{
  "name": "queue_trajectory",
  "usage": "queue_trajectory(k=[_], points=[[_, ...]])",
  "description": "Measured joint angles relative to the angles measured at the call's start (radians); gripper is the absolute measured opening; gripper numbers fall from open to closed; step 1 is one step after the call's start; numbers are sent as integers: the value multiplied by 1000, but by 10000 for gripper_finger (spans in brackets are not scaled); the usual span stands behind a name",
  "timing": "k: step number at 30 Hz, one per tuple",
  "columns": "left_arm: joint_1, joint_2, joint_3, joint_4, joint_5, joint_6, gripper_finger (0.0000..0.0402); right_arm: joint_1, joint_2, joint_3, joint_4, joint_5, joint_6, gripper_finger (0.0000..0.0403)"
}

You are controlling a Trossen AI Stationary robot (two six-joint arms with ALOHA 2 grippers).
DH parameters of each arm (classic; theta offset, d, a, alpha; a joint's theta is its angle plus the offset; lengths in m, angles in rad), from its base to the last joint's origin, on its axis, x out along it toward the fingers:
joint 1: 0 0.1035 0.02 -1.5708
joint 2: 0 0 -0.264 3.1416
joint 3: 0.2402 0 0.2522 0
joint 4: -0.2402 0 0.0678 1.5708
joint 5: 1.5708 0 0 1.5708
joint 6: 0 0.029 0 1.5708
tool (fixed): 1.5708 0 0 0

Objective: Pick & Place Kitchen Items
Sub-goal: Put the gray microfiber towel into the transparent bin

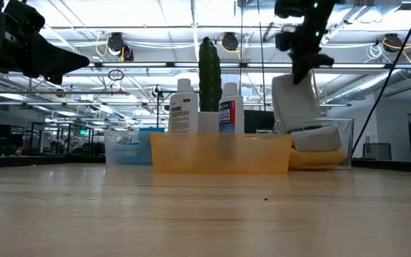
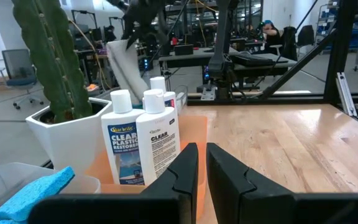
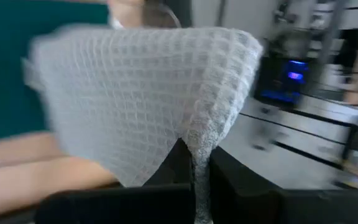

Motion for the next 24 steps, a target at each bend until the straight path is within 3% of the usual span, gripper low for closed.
queue_trajectory(k=[4,8,12,16,24], points=[[0,0,0,0,0,0,37,13,-3,-103,203,169,-177,1],[0,0,0,0,0,0,37,12,-25,-172,436,234,-305,1],[0,0,0,0,0,0,37,12,-56,-238,567,201,-334,1],[0,0,0,0,0,0,37,12,-88,-296,564,133,-250,1],[0,0,0,0,0,0,37,67,-156,-408,555,100,-110,1]])
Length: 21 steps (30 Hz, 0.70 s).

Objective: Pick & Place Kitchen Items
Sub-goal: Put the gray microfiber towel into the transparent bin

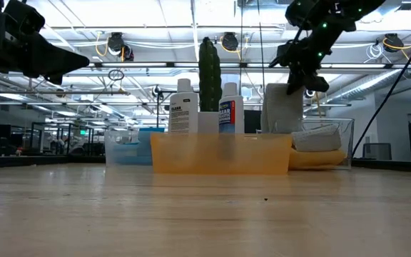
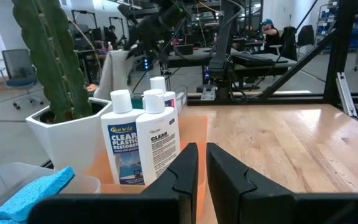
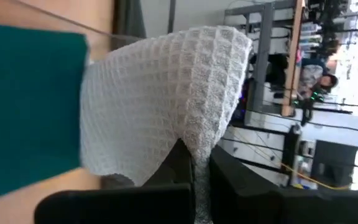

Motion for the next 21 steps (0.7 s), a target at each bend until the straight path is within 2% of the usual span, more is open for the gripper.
queue_trajectory(k=[4,9,15,18,21], points=[[0,0,0,0,0,0,37,22,-25,-22,-33,-32,98,1],[0,0,0,0,0,0,37,42,-42,-23,-179,-101,265,1],[0,0,0,0,0,0,37,44,-56,-23,-361,-324,498,1],[0,0,0,0,0,0,37,44,-58,-23,-414,-456,560,1],[0,0,0,0,0,0,37,44,-58,-23,-438,-524,598,1]])
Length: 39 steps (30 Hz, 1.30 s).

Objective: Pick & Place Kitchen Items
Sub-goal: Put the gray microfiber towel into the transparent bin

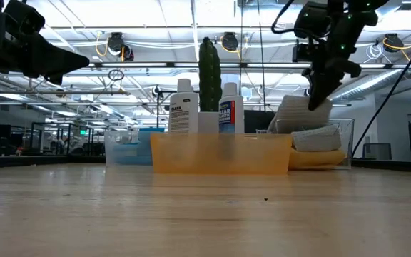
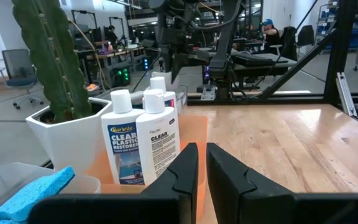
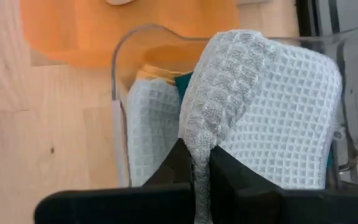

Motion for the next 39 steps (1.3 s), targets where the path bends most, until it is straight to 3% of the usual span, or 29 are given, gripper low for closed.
queue_trajectory(k=[13,23,27,33,39], points=[[0,0,0,0,0,0,37,-1,77,-23,-4,0,-10,3],[0,0,0,0,0,0,37,6,96,-97,100,5,34,14],[0,0,0,0,0,0,37,22,55,-82,110,4,95,51],[0,0,0,0,0,0,37,39,-41,-76,165,9,153,140],[0,0,0,0,0,0,37,38,-153,-75,331,33,233,207]])
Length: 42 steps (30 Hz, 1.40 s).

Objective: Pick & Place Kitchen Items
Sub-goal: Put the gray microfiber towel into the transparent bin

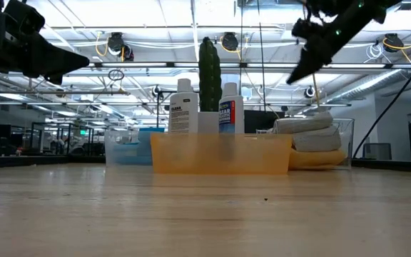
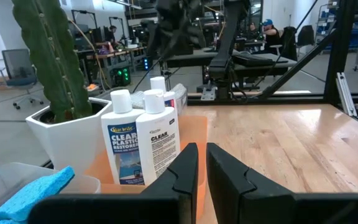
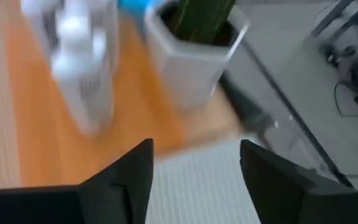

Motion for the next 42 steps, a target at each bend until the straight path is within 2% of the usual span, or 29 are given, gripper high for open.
queue_trajectory(k=[3,5,9,12,13,20,27,33,38,42], points=[[0,0,0,0,0,0,37,0,-19,11,57,0,96,205],[0,0,0,0,0,0,37,0,-1,38,-6,-1,112,184],[0,0,0,0,0,0,37,-2,85,69,-202,-1,112,101],[0,0,0,0,0,0,37,-15,166,69,-294,-7,110,26],[0,0,0,0,0,0,37,-16,193,69,-315,-7,105,14],[0,0,0,0,0,0,37,-16,365,47,-305,2,80,9],[0,0,0,0,0,0,37,-35,481,45,-261,96,58,7],[0,0,0,0,0,0,37,-33,424,79,-299,106,56,1],[0,0,0,0,0,0,37,-33,302,181,-375,106,90,1],[0,0,0,0,0,0,37,-33,197,258,-334,108,88,1]])
